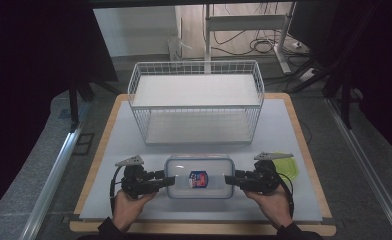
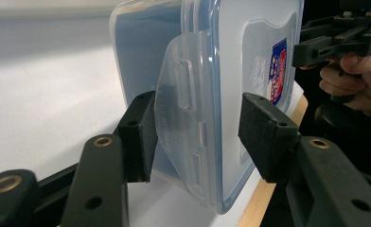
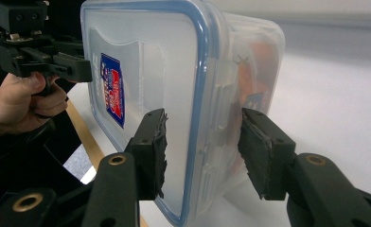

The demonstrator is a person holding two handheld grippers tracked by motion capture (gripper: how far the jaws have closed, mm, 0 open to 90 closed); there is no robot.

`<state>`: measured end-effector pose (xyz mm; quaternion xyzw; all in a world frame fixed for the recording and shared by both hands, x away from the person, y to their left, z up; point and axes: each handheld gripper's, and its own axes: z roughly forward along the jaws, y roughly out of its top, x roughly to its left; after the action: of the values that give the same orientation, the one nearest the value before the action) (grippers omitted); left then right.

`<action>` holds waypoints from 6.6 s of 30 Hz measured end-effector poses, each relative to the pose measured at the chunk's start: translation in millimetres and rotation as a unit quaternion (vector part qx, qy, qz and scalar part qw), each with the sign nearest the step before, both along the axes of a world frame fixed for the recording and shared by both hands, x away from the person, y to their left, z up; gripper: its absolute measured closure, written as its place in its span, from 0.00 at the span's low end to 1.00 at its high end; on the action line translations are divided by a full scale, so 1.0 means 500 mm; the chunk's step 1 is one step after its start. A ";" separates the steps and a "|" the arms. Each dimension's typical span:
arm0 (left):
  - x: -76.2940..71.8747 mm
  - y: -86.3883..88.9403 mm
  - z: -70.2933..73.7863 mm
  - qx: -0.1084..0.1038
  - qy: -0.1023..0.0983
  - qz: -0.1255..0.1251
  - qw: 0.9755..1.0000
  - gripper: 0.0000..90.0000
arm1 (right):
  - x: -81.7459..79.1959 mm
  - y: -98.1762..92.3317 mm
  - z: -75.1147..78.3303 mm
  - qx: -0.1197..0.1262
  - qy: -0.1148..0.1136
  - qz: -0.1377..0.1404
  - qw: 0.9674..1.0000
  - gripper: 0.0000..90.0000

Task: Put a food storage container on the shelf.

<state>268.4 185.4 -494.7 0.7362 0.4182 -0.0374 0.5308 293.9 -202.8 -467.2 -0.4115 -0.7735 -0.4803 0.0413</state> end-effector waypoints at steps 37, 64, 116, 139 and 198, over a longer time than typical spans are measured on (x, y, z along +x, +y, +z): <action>0.112 0.032 0.203 -0.001 -0.054 0.022 0.998 0.54 | 0.127 0.029 0.185 0.033 -0.064 0.005 0.997 0.59; 0.222 0.064 0.317 -0.023 -0.060 0.029 0.998 0.56 | 0.244 0.055 0.302 0.063 -0.071 -0.004 0.995 0.59; 0.365 0.056 0.337 -0.026 -0.059 0.064 0.996 0.50 | 0.380 0.063 0.323 0.084 -0.055 -0.060 0.993 0.56; 0.378 0.052 0.327 0.010 -0.067 0.104 0.992 0.22 | 0.378 0.076 0.309 0.050 -0.075 -0.083 0.992 0.56; 0.253 -0.013 0.275 0.127 -0.156 0.049 0.978 0.64 | 0.284 0.097 0.264 -0.037 -0.153 -0.005 0.987 0.58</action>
<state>395.0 178.7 -357.0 0.7731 0.3676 0.1575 0.4923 436.1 -154.3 -335.0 -0.3386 -0.7859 -0.5085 -0.0957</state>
